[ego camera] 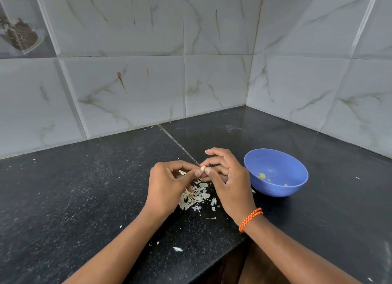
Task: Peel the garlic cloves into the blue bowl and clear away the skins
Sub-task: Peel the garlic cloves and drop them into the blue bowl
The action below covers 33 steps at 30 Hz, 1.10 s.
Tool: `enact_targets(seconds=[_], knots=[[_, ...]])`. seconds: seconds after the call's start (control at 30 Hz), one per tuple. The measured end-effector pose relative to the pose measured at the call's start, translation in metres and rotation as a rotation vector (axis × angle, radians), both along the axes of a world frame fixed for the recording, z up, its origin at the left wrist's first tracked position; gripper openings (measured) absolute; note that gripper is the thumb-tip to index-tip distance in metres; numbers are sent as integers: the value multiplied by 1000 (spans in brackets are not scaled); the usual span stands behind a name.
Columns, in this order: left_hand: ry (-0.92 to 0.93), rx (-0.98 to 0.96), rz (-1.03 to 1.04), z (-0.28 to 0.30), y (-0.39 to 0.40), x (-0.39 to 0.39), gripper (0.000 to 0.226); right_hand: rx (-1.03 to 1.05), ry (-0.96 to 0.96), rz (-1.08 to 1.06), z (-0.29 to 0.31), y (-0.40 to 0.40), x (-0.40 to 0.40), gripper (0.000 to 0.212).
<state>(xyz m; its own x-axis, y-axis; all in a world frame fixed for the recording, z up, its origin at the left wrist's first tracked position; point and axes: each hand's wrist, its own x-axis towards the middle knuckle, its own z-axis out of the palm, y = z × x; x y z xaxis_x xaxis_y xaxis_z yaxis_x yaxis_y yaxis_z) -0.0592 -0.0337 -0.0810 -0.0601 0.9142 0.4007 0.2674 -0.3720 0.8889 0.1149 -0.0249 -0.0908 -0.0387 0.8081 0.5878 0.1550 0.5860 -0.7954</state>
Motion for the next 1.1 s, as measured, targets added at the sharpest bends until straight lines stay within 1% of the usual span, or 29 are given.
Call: enact_targets(seconds=[0.3,0.43,0.57,0.7,0.87,0.97,1.1], knots=[[6,-6,-14,-6,2,3,8,-36,45,48,-2,2,1,37],[71,19,-5,-6,0,5,7,-55,58,72,-1,1,0,42],[108,18,-19,-5,-3,7,9,-51,66,69,0,2,1,42],[137,21,28,-6,-1,7,12,-41,57,60,0,0,0,43],[80,15,86,-10,5,0,21,-14,33,22,-2,2,1,48],[53,5,84,-9,5,-2,15,-20,20,7,-3,3,1,49],[-18,-18,0,-7,2,1,10,-38,30,-37,-1,3,1,48]])
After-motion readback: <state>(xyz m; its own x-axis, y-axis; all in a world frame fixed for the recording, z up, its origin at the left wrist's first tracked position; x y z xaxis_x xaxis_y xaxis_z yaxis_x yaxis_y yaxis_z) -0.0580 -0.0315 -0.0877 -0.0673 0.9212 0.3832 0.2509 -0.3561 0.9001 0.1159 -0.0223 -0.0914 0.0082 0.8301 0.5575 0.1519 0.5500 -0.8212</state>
